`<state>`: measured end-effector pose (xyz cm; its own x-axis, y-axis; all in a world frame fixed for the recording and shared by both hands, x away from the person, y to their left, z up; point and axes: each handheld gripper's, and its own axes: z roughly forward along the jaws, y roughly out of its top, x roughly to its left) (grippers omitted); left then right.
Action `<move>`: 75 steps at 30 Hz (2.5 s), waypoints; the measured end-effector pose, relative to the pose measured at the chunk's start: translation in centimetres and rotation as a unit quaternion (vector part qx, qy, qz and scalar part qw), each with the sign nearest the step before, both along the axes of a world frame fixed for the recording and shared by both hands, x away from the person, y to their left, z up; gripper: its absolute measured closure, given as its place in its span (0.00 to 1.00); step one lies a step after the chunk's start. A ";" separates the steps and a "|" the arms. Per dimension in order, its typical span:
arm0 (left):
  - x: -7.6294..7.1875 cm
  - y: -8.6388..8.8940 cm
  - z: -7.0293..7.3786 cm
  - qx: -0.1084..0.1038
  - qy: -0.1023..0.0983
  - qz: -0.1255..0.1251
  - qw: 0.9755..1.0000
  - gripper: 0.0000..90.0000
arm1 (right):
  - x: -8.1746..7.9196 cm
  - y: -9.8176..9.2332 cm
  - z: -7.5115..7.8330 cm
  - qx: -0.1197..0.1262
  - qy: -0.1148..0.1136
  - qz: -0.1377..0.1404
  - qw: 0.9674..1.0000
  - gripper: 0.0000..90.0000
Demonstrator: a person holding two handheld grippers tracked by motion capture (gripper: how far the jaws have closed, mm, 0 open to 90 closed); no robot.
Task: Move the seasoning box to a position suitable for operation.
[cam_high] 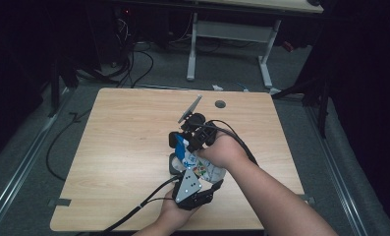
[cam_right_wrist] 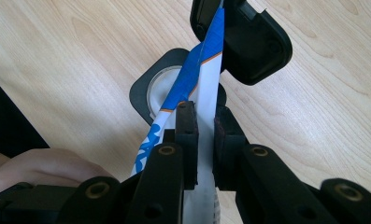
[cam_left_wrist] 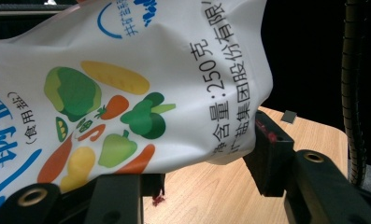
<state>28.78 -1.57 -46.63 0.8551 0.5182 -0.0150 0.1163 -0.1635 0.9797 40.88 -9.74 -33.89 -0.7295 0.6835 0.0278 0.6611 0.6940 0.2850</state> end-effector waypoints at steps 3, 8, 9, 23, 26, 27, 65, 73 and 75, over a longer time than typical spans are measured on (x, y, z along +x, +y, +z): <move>0.0 0.0 0.0 0.000 -0.001 0.001 1.000 0.60 | 0.0 0.0 0.1 0.001 0.000 -0.002 1.000 0.92; 0.0 0.0 0.0 0.000 -0.001 0.001 1.000 0.60 | -0.1 0.1 0.1 -0.001 -0.002 -0.001 1.000 0.92; 0.0 0.0 0.0 0.000 -0.001 0.001 1.000 0.60 | 0.0 0.1 0.1 -0.001 -0.003 0.002 1.000 0.92; 0.0 0.0 0.0 -0.002 0.000 0.001 1.000 0.60 | 0.0 0.0 0.1 0.001 -0.001 0.002 1.000 0.92; 0.0 0.0 0.1 -0.002 -0.001 0.001 1.000 0.60 | 0.0 -0.1 0.2 0.002 -0.002 0.000 1.000 0.92; 0.0 0.0 0.1 -0.001 -0.001 0.001 1.000 0.60 | 0.0 -0.1 0.2 0.002 -0.003 0.001 1.000 0.92; 0.2 0.1 0.2 -0.003 0.003 -0.001 1.000 0.60 | 0.2 0.0 0.0 0.005 0.002 -0.002 1.000 0.92; 0.2 0.1 0.2 -0.007 0.002 0.000 1.000 0.60 | 0.2 0.0 0.1 0.003 -0.004 0.003 1.000 0.92; 0.1 0.1 0.2 -0.008 0.002 0.000 1.000 0.60 | 0.2 0.0 0.1 0.002 -0.002 0.002 1.000 0.92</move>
<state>28.91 -1.52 -46.42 0.8554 0.5174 -0.0259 0.1197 -0.1487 0.9816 41.08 -9.72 -33.82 -0.7317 0.6810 0.0273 0.6576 0.6949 0.2910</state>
